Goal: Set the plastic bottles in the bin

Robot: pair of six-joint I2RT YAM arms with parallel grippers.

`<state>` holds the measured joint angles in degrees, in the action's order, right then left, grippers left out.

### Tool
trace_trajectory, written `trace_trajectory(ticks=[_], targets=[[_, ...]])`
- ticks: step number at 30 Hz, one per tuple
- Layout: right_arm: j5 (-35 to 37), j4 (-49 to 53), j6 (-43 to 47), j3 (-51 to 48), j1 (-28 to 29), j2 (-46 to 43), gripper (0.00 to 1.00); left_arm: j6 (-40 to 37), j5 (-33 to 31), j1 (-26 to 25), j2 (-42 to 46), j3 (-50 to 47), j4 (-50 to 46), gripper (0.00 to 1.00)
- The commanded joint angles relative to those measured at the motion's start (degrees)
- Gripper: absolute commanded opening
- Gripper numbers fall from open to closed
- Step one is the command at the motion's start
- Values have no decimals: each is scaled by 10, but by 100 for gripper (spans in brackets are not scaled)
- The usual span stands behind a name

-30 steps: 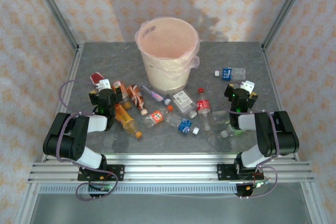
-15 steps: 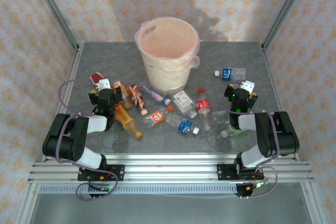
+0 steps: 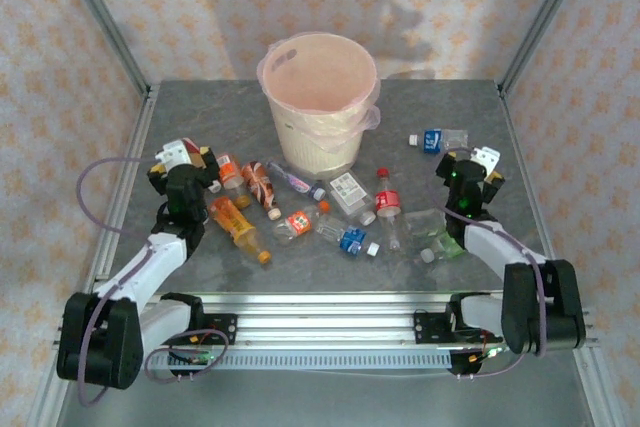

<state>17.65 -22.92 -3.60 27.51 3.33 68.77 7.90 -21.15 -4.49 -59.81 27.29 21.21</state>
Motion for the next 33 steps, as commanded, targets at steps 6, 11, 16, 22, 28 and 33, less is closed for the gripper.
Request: trace_trajectory(ticks=[6,11,16,22,28,33], targets=[[38,272,-100,87,2,-59,99,154,-59,4,71,113,-316,100],[10,378,-125,140,2,-47,99,242,-54,20,35,196,-493,100],[-13,469,-142,192,3,-24,99,259,-33,25,-20,228,-557,100],[-28,490,-164,195,9,-45,99,230,54,57,-93,245,-556,100],[-39,486,-174,188,16,-78,99,199,121,92,-146,239,-516,100],[-29,496,-173,190,22,-95,99,192,160,126,-176,240,-494,100]])
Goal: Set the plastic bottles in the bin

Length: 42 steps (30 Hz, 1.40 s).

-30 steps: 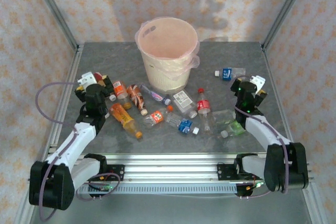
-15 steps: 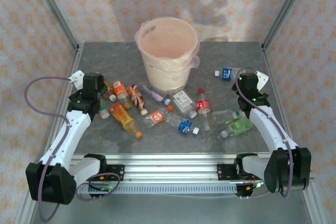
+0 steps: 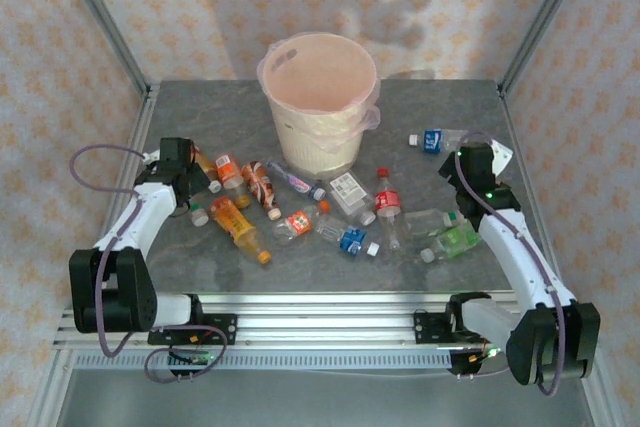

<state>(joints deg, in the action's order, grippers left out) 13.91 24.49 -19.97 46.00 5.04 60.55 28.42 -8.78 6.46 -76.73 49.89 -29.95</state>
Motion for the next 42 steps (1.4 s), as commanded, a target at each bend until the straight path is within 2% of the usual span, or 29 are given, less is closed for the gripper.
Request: trace_trajectory(ticks=[1,8,26,31,36,42], targets=[[12,24,-9,5,6,-17,99,-15,47,24,-13,12,22,100],[14,16,-10,-2,11,-39,99,-27,82,43,-44,5,48,100],[19,12,-3,2,20,-43,99,-10,106,82,-117,4,67,99],[19,13,-4,5,21,-44,99,5,106,96,-131,-1,70,89],[19,14,-6,6,23,-45,99,18,122,111,-143,-8,85,84],[19,15,-8,8,24,-44,99,19,134,115,-154,-9,92,82]])
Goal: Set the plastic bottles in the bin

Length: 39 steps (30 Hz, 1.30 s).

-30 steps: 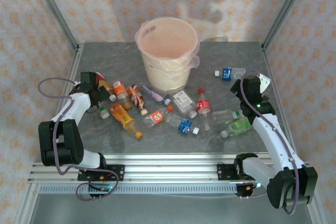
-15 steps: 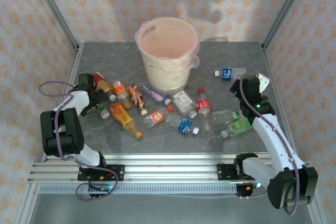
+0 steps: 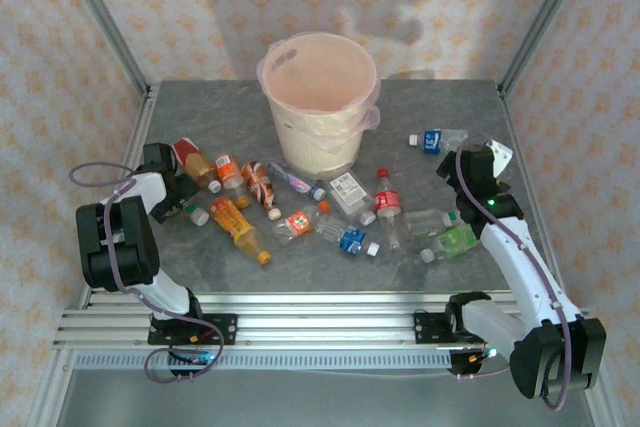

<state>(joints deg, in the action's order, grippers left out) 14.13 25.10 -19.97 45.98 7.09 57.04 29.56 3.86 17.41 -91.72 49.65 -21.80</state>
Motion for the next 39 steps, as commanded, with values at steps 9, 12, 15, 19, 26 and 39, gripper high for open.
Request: trace_trajectory(ticks=[9,12,15,19,26,39], targets=[[19,6,-8,1,4,-10,99,30,7,7,11,-12,6,63],[18,6,-8,1,3,-13,99,35,-3,7,37,-11,-10,55],[14,8,-9,3,4,-16,99,36,-16,7,77,-6,-36,51],[6,18,-12,9,5,-20,99,43,-29,7,150,9,-71,42],[-11,44,-31,32,5,-19,99,49,-18,-34,252,78,-95,36],[-27,76,-55,69,5,-6,99,-15,-26,-258,107,468,-82,33]])
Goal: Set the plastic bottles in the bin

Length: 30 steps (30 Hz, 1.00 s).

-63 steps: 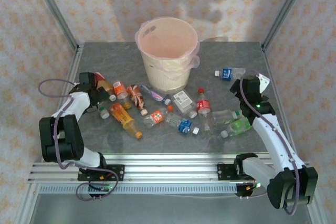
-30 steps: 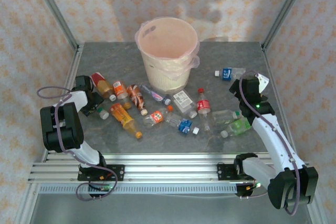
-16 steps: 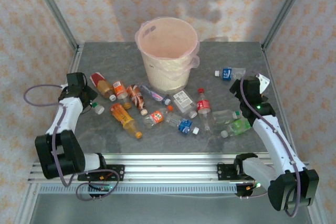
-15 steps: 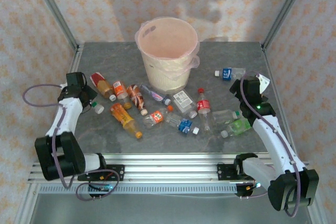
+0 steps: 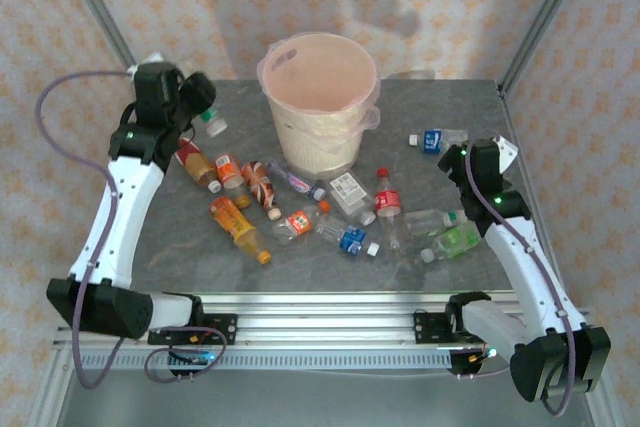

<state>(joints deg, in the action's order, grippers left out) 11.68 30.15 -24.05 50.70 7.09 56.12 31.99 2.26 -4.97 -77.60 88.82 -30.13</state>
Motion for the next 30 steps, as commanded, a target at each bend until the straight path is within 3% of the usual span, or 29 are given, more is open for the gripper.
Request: trace_trajectory(ticks=[1,18,30], targets=[[-1,30,-18,25,5,6,99,-47,-10,-46,-56,106,2,33],[35,84,-59,75,5,98,99,-186,90,-168,-403,568,-30,29],[55,90,-79,138,2,178,99,-271,88,-187,-483,602,-25,29]])
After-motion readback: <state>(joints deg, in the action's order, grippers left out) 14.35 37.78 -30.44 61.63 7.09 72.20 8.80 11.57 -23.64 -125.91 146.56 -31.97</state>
